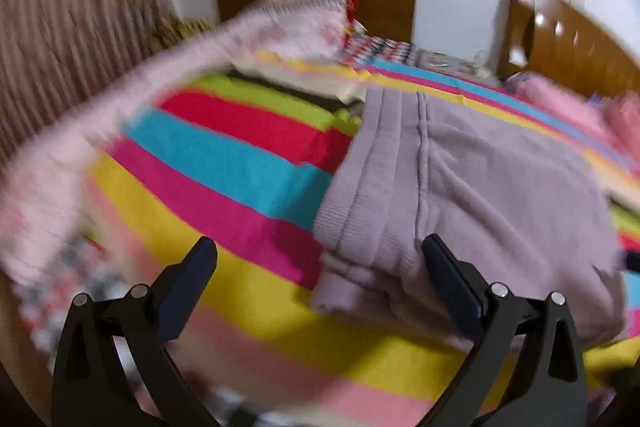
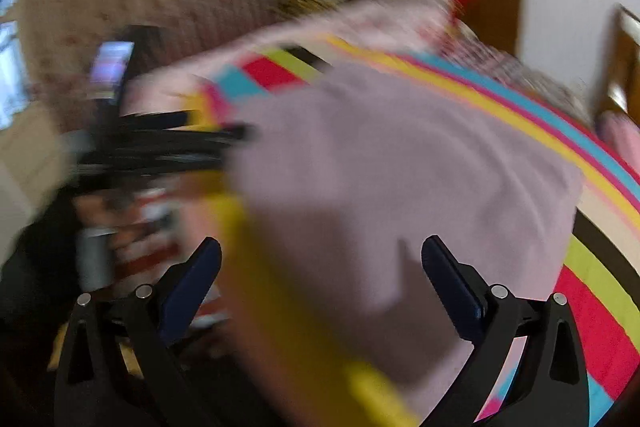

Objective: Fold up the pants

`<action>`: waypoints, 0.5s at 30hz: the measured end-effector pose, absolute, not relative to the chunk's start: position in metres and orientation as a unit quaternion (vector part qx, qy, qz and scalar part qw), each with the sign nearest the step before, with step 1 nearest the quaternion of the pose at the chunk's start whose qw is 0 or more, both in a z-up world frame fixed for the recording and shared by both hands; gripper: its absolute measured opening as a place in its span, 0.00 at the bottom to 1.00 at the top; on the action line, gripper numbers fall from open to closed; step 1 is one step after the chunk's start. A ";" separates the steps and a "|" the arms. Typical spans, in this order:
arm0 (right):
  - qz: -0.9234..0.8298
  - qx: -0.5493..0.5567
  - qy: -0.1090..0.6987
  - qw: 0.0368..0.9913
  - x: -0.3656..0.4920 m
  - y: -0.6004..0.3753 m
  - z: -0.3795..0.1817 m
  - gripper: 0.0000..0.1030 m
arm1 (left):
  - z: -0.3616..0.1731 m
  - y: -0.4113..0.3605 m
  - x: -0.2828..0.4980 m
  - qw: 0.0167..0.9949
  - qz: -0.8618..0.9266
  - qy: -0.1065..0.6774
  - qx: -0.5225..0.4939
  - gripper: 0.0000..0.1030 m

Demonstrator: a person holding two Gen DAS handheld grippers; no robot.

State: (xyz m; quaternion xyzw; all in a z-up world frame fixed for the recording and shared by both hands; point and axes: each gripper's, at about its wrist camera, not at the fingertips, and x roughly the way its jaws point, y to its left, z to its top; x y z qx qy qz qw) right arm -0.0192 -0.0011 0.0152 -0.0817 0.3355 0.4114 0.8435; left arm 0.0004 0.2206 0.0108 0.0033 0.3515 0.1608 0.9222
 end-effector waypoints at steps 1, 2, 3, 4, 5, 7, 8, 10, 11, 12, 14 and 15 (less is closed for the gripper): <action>0.419 -0.077 0.313 0.849 -0.034 -0.010 0.025 0.94 | 0.022 0.206 -0.010 0.923 0.193 0.331 0.043 0.99; 0.414 -0.073 0.290 0.860 -0.049 -0.024 0.036 0.94 | 0.033 0.193 -0.020 0.920 0.230 0.307 0.076 0.99; 0.402 -0.070 0.277 0.870 -0.059 -0.036 0.045 0.94 | 0.041 0.185 -0.026 0.919 0.248 0.292 0.092 0.99; 0.385 -0.067 0.264 0.882 -0.066 -0.047 0.052 0.95 | 0.053 0.175 -0.036 0.922 0.257 0.270 0.104 0.99; 0.360 -0.058 0.249 0.897 -0.073 -0.063 0.061 0.95 | 0.063 0.169 -0.045 0.929 0.253 0.252 0.102 0.99; 0.316 -0.021 0.230 0.920 -0.077 -0.091 0.075 0.95 | 0.083 0.162 -0.063 0.944 0.235 0.220 0.077 0.99; 0.296 0.004 0.223 0.929 -0.078 -0.104 0.080 0.95 | 0.090 0.159 -0.070 0.947 0.232 0.212 0.064 0.99; 0.255 0.053 0.207 0.943 -0.078 -0.127 0.086 0.96 | 0.099 0.154 -0.076 0.954 0.212 0.209 0.046 0.99; 0.232 0.071 0.204 0.948 -0.078 -0.135 0.086 0.96 | 0.102 0.150 -0.077 0.957 0.193 0.214 0.038 0.99; 0.211 0.083 0.206 0.952 -0.077 -0.141 0.085 0.96 | 0.103 0.147 -0.078 0.959 0.181 0.216 0.032 0.99; 0.169 0.092 0.219 0.957 -0.072 -0.143 0.077 0.96 | 0.099 0.136 -0.079 0.962 0.164 0.219 0.025 0.99; 0.150 0.088 0.236 0.956 -0.069 -0.141 0.070 0.96 | 0.094 0.129 -0.080 0.962 0.155 0.225 0.027 0.99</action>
